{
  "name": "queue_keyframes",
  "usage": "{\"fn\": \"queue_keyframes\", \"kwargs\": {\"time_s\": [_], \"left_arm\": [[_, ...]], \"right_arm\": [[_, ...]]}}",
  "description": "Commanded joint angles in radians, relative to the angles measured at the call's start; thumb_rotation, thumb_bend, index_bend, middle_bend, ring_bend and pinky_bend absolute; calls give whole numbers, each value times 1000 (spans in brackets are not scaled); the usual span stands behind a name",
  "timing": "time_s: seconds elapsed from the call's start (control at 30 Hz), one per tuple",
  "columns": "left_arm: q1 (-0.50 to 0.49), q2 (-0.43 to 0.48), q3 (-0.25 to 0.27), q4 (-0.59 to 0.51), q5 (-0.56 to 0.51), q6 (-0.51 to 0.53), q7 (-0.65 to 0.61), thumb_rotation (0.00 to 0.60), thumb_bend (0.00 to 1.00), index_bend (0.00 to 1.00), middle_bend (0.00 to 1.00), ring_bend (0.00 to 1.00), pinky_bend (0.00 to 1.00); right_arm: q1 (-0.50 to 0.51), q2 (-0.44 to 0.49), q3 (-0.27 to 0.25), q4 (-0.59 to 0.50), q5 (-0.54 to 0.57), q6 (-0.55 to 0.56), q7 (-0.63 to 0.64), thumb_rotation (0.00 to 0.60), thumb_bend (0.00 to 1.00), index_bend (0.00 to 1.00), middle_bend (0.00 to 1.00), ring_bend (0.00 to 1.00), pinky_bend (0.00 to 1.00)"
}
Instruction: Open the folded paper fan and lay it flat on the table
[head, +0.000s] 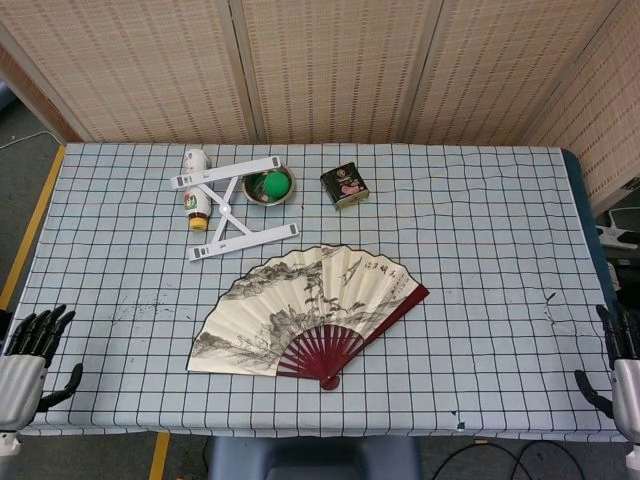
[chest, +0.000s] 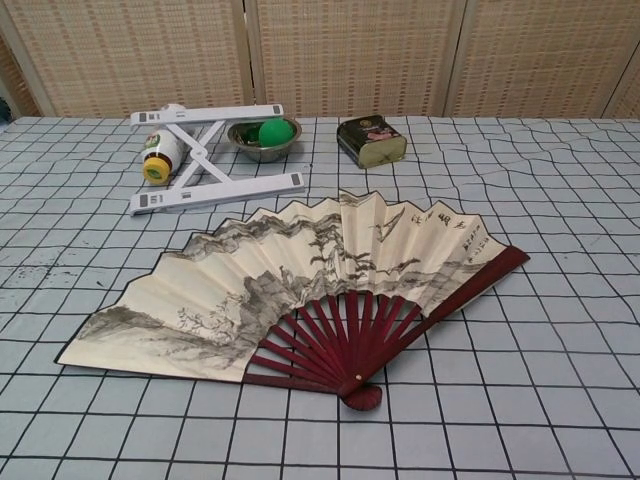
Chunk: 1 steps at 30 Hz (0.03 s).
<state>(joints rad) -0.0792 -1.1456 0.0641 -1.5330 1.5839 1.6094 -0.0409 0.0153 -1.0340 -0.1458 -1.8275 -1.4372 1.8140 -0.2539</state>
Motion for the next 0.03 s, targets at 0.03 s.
{"fn": "queue_keyframes", "kwargs": {"time_s": [0.03], "left_arm": [[15, -11, 4, -1, 24, 17, 63, 520, 436, 0, 0, 0, 46]], "right_arm": [[-25, 37, 6, 16, 16, -39, 37, 600, 175, 0, 0, 0, 0]]}}
